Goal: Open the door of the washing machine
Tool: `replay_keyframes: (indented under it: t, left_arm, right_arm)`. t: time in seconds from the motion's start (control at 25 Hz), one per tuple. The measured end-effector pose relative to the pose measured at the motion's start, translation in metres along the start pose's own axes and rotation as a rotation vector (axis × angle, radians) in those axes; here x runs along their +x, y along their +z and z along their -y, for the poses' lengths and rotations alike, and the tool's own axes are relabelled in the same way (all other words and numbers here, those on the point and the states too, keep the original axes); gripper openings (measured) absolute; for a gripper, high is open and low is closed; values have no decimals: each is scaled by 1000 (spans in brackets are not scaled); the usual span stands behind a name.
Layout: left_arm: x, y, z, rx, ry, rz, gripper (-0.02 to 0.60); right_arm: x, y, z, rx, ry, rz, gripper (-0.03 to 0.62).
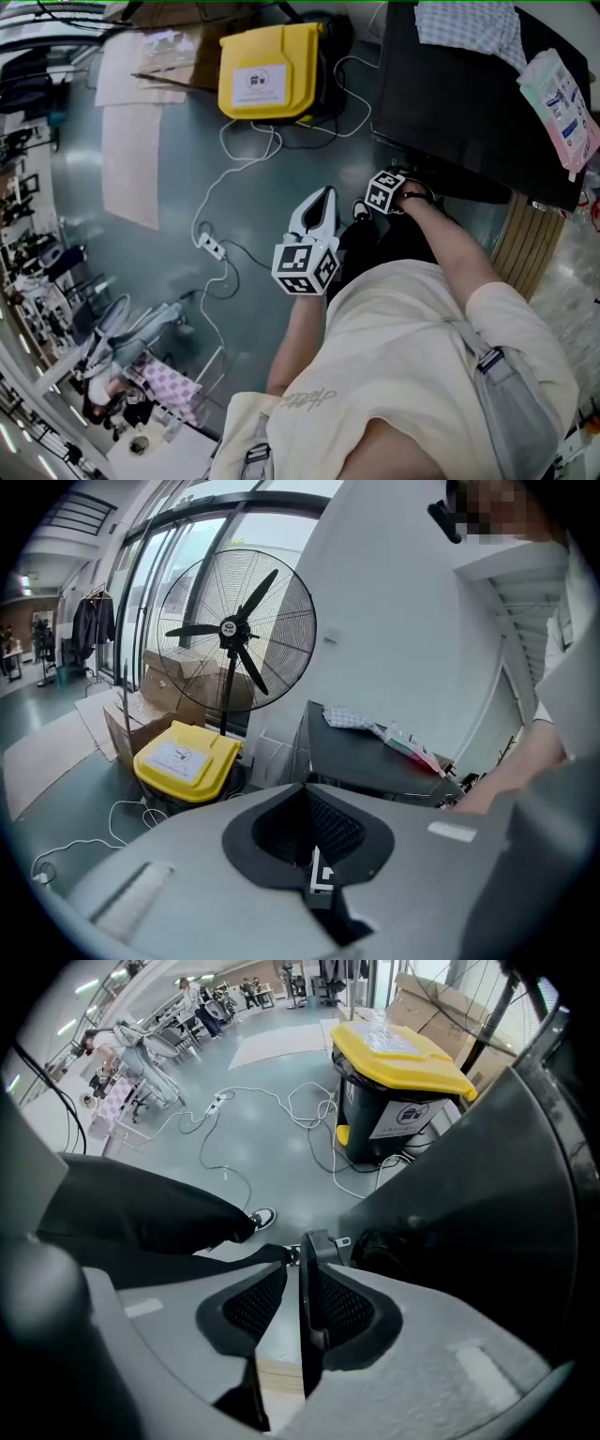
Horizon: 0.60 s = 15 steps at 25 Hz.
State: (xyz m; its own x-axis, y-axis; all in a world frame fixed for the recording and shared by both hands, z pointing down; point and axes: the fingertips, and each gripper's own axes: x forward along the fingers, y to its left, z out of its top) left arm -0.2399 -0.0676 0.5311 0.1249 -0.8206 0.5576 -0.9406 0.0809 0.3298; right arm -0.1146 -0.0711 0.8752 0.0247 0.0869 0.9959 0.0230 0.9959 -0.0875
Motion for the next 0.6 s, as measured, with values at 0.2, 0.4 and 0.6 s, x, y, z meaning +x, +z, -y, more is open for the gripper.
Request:
replay_keyframes:
  t: [0.2,0.4,0.6]
  left_arm:
    - [-14,-4,-10,22,-52,1,17]
    - [-30,-17,-26,54,-114,-19,18]
    - [-37,-26,-36,93,-182,-54,17]
  right_arm:
    - [4,-6,-24,52,-2,17,124]
    - [9,-16,-48,136,-17,13,131]
    - [13,-32,-73,199,-35,-5,132]
